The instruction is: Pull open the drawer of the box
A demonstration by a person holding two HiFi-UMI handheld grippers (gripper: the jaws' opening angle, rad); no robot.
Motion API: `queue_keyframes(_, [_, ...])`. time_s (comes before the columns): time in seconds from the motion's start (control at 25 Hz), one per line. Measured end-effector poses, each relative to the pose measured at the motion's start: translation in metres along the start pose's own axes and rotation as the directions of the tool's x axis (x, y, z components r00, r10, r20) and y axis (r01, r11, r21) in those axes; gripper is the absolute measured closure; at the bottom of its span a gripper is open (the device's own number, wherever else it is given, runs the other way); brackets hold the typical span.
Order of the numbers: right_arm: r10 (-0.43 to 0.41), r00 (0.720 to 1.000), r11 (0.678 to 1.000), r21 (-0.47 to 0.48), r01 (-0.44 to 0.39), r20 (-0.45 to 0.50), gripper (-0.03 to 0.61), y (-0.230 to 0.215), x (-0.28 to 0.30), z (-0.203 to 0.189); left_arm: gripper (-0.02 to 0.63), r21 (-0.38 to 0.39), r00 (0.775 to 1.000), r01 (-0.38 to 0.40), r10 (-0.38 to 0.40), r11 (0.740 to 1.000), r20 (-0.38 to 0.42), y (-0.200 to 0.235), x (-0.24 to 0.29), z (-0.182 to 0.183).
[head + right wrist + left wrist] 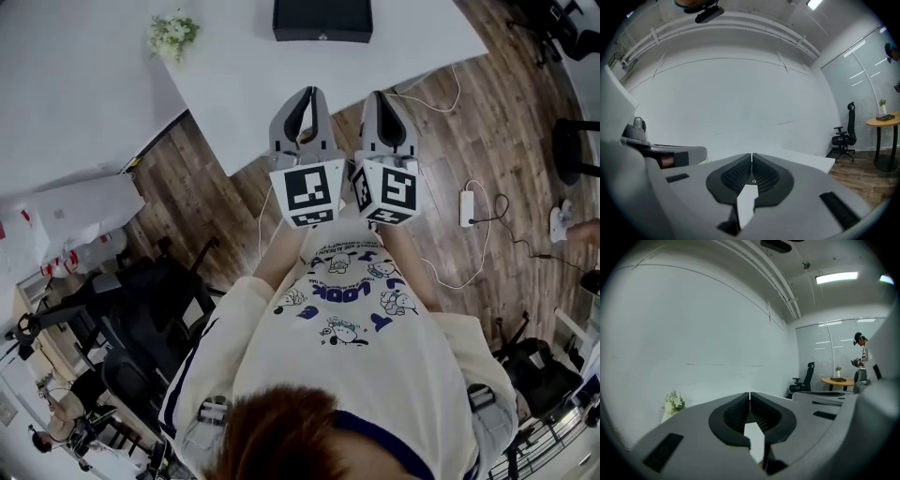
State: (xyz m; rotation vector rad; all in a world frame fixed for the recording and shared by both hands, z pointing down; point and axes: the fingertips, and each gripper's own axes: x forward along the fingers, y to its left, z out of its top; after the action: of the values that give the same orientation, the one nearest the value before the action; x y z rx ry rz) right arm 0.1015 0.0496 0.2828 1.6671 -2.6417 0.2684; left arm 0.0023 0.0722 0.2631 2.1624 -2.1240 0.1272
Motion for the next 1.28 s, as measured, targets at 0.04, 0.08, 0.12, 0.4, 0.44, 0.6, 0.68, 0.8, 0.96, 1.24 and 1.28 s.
queue_keyframes(0.04, [-0.003, 1.000, 1.000, 0.000, 0.003, -0.001, 0.548, -0.002, 0.005, 0.000, 0.594, -0.002, 1.000, 0.001, -0.001, 1.000, -0.002, 0.001, 0.006, -0.001])
queue_keyframes(0.08, [-0.005, 1.000, 1.000, 0.000, 0.005, -0.002, 0.548, -0.004, 0.010, 0.000, 0.594, -0.004, 1.000, 0.002, -0.002, 1.000, -0.005, 0.002, 0.011, -0.001])
queue_keyframes(0.12, [-0.008, 1.000, 1.000, 0.001, 0.008, -0.003, 0.548, -0.006, 0.016, 0.001, 0.594, -0.006, 1.000, 0.004, -0.004, 1.000, -0.007, 0.003, 0.017, -0.001])
queue_keyframes(0.4, [-0.023, 1.000, 1.000, 0.003, 0.023, -0.017, 0.548, -0.016, 0.052, 0.005, 0.594, -0.010, 0.999, 0.020, -0.020, 1.000, -0.029, 0.010, 0.054, 0.000])
queue_keyframes(0.44, [-0.026, 0.999, 1.000, 0.004, 0.026, -0.019, 0.548, -0.017, 0.057, 0.005, 0.594, -0.011, 0.999, 0.023, -0.023, 1.000, -0.033, 0.011, 0.060, 0.000])
queue_keyframes(0.6, [-0.036, 0.999, 0.999, 0.007, 0.037, -0.025, 0.548, -0.025, 0.078, 0.008, 0.594, -0.016, 0.999, 0.029, -0.030, 0.999, -0.046, 0.015, 0.082, 0.001])
queue_keyframes(0.68, [-0.040, 0.999, 0.999, 0.011, 0.040, -0.029, 0.548, -0.027, 0.088, 0.009, 0.594, -0.020, 0.998, 0.031, -0.032, 0.999, -0.049, 0.018, 0.092, 0.001])
queue_keyframes(0.8, [-0.048, 0.998, 0.999, 0.019, 0.049, -0.033, 0.548, -0.029, 0.103, 0.008, 0.594, -0.028, 0.998, 0.031, -0.033, 0.999, -0.057, 0.023, 0.106, -0.001])
queue_keyframes(0.96, [-0.053, 0.998, 0.998, 0.018, 0.054, -0.046, 0.548, -0.029, 0.123, 0.003, 0.594, -0.032, 0.996, 0.024, -0.027, 0.999, -0.079, 0.034, 0.124, -0.008])
queue_keyframes(1.24, [-0.072, 0.995, 0.997, 0.022, 0.074, -0.074, 0.548, -0.036, 0.148, -0.008, 0.594, -0.056, 0.991, 0.042, -0.049, 0.998, -0.121, 0.043, 0.148, -0.023])
queue_keyframes(1.28, [-0.075, 0.994, 0.997, 0.022, 0.077, -0.078, 0.548, -0.037, 0.152, -0.010, 0.593, -0.059, 0.991, 0.046, -0.053, 0.997, -0.126, 0.044, 0.152, -0.024])
